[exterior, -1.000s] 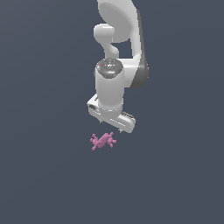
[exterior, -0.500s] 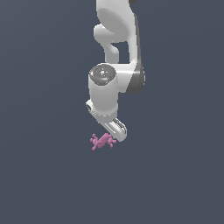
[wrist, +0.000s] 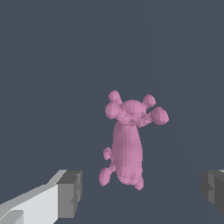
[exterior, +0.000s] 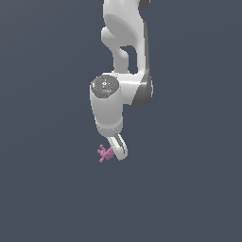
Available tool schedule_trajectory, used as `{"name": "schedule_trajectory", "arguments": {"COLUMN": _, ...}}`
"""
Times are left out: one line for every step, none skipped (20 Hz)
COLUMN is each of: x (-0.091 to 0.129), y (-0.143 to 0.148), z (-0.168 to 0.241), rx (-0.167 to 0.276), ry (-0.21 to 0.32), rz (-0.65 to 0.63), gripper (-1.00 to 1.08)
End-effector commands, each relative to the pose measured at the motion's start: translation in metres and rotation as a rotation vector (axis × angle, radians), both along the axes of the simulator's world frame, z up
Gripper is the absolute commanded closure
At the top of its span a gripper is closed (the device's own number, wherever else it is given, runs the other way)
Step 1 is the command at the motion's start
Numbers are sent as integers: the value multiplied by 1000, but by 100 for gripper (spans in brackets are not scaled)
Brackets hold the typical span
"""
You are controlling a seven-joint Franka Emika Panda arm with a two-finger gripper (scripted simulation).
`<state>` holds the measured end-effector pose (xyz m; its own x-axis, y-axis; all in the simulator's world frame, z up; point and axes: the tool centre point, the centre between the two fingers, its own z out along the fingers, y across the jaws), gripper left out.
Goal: Pick up the object and move it to a goal position.
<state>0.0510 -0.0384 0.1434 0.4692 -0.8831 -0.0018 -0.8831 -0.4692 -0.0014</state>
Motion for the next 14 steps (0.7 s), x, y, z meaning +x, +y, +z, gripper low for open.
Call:
{"name": "schedule_trajectory", "arguments": {"x": 2, "y": -3, "z": -1, "rx": -1, "ry": 0, "rz": -47, "gripper": -92}}
{"name": "schedule_trajectory", "arguments": {"x": 2, "y": -4, "z": -2, "rx": -1, "ry": 0, "rz": -62, "gripper": -92}}
{"name": "schedule_trajectory", "arguments": {"x": 3, "y": -4, "z": -2, "rx": -1, "ry": 0, "rz": -75, "gripper": -92}}
{"name": "schedule_trajectory", "arguments": {"x": 3, "y": -5, "z": -3, "rx": -1, "ry": 0, "rz": -87, "gripper": -92}}
{"name": "schedule_trajectory", "arguments": {"x": 3, "y": -6, "z": -3, "rx": -2, "ry": 0, "rz": -97, "gripper": -92}}
{"name": "schedule_trajectory", "arguments": {"x": 4, "y": -6, "z": -3, "rx": -2, "ry": 0, "rz": -105, "gripper": -92}}
{"name": "schedule_trajectory", "arguments": {"x": 4, "y": -6, "z": -4, "rx": -2, "ry": 0, "rz": -112, "gripper": -92}}
{"name": "schedule_trajectory", "arguments": {"x": 4, "y": -7, "z": -4, "rx": -2, "ry": 1, "rz": -117, "gripper": -92}}
{"name": "schedule_trajectory", "arguments": {"x": 4, "y": -7, "z": -4, "rx": -2, "ry": 1, "rz": -121, "gripper": -92}}
{"name": "schedule_trajectory", "arguments": {"x": 4, "y": -7, "z": -4, "rx": -2, "ry": 1, "rz": -123, "gripper": -92}}
{"name": "schedule_trajectory", "arguments": {"x": 4, "y": -7, "z": -4, "rx": -2, "ry": 1, "rz": -124, "gripper": -92}}
{"name": "schedule_trajectory", "arguments": {"x": 4, "y": -7, "z": -4, "rx": -2, "ry": 1, "rz": -119, "gripper": -92}}
{"name": "schedule_trajectory", "arguments": {"x": 4, "y": -7, "z": -4, "rx": -2, "ry": 1, "rz": -119, "gripper": -92}}
{"name": "schedule_trajectory", "arguments": {"x": 4, "y": -7, "z": -6, "rx": -2, "ry": 1, "rz": -119, "gripper": -92}}
